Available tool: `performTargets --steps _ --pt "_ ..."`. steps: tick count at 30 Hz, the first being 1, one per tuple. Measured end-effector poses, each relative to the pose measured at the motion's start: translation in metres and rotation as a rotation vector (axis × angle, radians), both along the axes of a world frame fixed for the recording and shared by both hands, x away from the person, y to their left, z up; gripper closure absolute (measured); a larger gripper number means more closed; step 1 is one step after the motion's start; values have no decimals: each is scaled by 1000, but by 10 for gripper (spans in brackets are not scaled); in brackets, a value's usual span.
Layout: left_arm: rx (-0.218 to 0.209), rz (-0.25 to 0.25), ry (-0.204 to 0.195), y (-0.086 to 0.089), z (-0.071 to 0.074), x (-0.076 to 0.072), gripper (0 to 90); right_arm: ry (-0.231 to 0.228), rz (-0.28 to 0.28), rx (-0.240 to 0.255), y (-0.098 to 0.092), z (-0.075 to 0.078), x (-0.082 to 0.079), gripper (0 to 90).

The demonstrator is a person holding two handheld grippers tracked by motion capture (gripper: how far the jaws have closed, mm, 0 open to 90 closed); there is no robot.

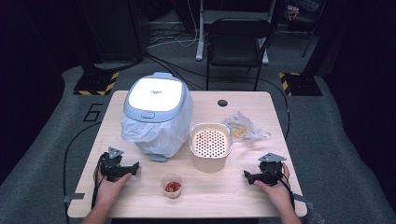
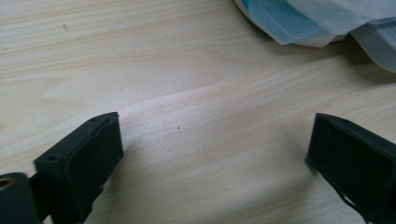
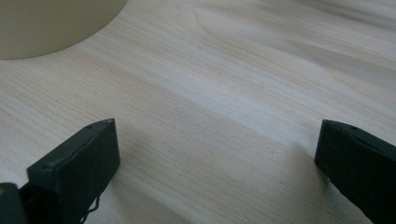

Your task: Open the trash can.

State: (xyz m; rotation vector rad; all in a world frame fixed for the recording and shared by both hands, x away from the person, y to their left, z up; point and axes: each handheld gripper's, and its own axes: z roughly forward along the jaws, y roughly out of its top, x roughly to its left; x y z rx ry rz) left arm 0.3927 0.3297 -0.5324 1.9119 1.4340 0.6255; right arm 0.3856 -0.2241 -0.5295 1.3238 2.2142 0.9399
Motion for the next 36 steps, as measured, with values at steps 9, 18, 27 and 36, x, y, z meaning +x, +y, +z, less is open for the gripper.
performTargets --steps 9,18,27,36 --pt "-1 -2 -8 -1 1 -4 90 4 -4 3 0 0 -1 0" --pt "-6 -12 -7 -1 1 -6 103 4 -16 2 1 0 -2 0" --pt "-5 -6 -8 -2 1 -6 100 5 15 -3 2 0 -3 0" --pt "-14 -23 -11 -2 1 -7 148 37 99 10 6 12 -9 337"
